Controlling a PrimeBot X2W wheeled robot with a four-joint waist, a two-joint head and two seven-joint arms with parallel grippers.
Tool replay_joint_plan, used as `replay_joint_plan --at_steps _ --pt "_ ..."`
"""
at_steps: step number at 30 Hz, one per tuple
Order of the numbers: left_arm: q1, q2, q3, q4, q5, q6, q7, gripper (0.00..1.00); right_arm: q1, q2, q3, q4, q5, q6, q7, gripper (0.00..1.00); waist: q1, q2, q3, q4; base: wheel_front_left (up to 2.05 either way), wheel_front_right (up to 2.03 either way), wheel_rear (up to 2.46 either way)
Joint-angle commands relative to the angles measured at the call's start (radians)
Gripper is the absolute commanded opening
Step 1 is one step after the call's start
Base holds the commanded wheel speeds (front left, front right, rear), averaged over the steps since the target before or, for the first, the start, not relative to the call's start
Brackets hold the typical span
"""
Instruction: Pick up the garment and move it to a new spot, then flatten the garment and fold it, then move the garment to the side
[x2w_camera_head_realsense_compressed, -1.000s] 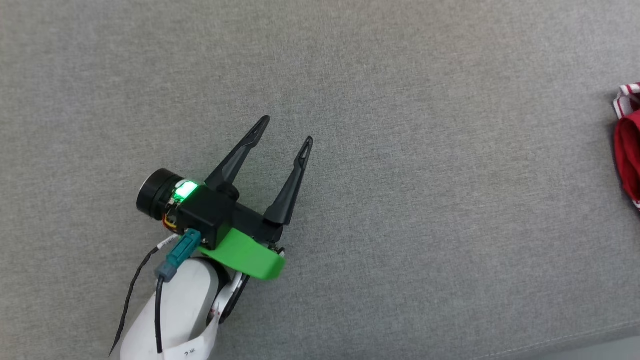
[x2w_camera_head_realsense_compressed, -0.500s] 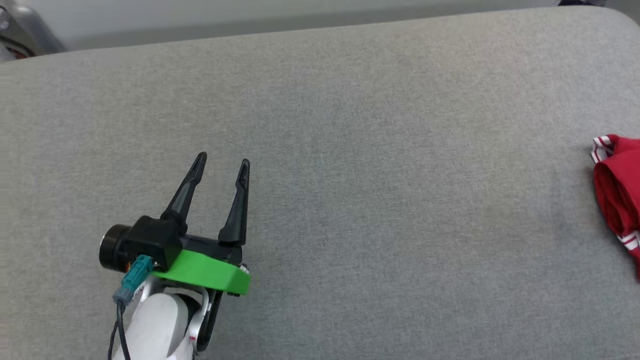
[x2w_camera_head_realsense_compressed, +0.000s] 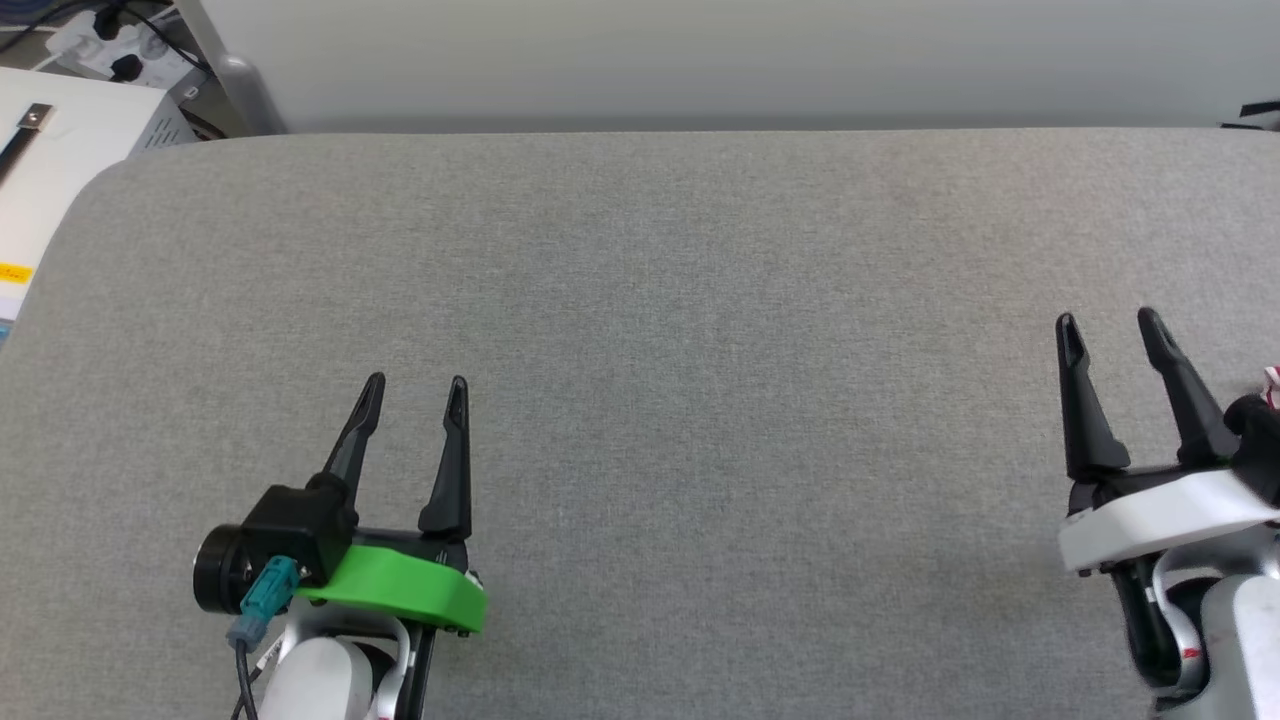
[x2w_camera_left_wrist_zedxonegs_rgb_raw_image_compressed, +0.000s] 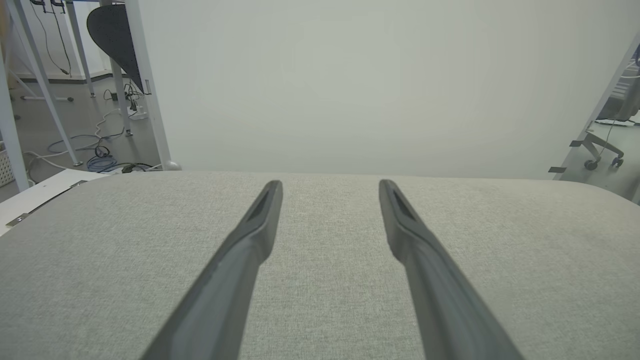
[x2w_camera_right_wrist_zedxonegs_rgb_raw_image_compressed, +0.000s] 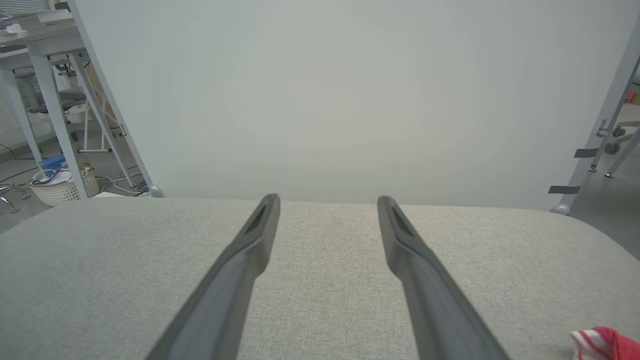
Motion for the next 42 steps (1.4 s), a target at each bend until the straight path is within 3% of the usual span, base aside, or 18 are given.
replay_joint_plan --at_steps 1,11,37,38,42 --pt "0.019 -0.009 0.005 0.012 0.01 -0.007 -0.006 1.0 0.021 0.019 0.003 0.013 0.004 -0.001 -0.018 1.0 0.0001 0.0 -0.024 0.025 0.0 0.0 0.0" --pt "0.022 -0.036 0.051 0.029 0.047 -0.022 -0.006 1.0 0.048 0.092 0.044 0.07 -0.034 -0.001 -0.088 1.0 0.0001 0.0 -0.026 0.032 0.0 0.0 0.0" --pt "0.029 -0.055 0.08 0.005 0.07 -0.043 -0.006 1.0 0.038 0.095 0.045 0.092 -0.041 -0.001 -0.095 1.0 0.0001 0.0 -0.029 0.024 0.0 0.0 0.0" --pt "0.017 -0.05 0.077 0.005 0.065 -0.037 0.001 0.0 0.038 0.094 0.045 0.089 -0.041 0.0 -0.093 0.0 0.0001 0.0 -0.029 0.023 0.0 0.0 0.0" --pt "0.017 -0.05 0.077 0.005 0.066 -0.036 0.003 0.0 0.039 0.094 0.044 0.089 -0.043 0.0 -0.092 0.0 0.0001 0.0 -0.03 0.023 0.0 0.0 0.0"
